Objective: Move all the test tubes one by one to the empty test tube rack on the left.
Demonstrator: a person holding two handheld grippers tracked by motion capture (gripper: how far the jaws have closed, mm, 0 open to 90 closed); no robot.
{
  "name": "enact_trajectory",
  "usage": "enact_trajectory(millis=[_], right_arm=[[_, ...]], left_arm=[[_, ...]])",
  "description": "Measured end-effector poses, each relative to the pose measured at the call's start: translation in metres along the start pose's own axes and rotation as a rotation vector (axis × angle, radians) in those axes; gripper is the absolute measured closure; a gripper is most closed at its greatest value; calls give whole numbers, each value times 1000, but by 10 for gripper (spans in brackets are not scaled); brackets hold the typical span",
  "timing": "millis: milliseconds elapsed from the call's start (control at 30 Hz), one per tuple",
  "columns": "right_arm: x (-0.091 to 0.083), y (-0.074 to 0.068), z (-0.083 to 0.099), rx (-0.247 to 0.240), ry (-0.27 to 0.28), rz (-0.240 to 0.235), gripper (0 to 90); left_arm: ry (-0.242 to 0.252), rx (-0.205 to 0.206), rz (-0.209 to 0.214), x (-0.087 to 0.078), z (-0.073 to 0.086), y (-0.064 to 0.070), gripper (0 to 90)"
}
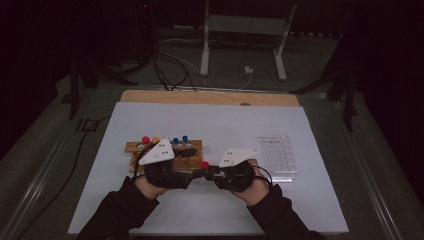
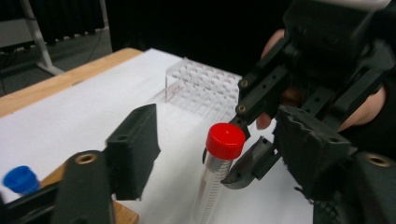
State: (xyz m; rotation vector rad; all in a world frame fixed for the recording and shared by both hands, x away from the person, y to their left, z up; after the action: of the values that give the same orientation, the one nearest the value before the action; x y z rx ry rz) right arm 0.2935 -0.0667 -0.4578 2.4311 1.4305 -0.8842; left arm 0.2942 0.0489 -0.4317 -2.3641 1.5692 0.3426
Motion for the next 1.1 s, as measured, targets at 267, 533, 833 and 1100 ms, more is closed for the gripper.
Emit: enact_trajectory(millis=[267, 533, 833, 1100], right_arm=[[2, -3, 1, -4, -8, -12, 751], [0, -2, 0, -3, -3, -8, 751], [-9, 0, -5, 7, 34, -23, 639], [-18, 5, -10, 20, 69, -6, 491]], left_arm=[[-30, 33, 18, 7, 5, 4, 614], [-38, 59, 13, 8, 7, 4, 711], [-5, 79, -61, -13, -4, -13, 716], [42, 50, -270, -65, -15, -55, 716]])
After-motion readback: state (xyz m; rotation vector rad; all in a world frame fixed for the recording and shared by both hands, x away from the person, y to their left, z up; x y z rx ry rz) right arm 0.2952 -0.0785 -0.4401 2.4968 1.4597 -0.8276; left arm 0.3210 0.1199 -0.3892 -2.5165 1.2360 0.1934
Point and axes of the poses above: each handheld gripper's, and its own axes: x roughly forward along the jaws, z roughly out of its underside, y roughly to its right, the point moved 7 cm from there along x, roughly forward along the jaws, and after that the axes turned 10 degrees about x, right-handed, at the moved point
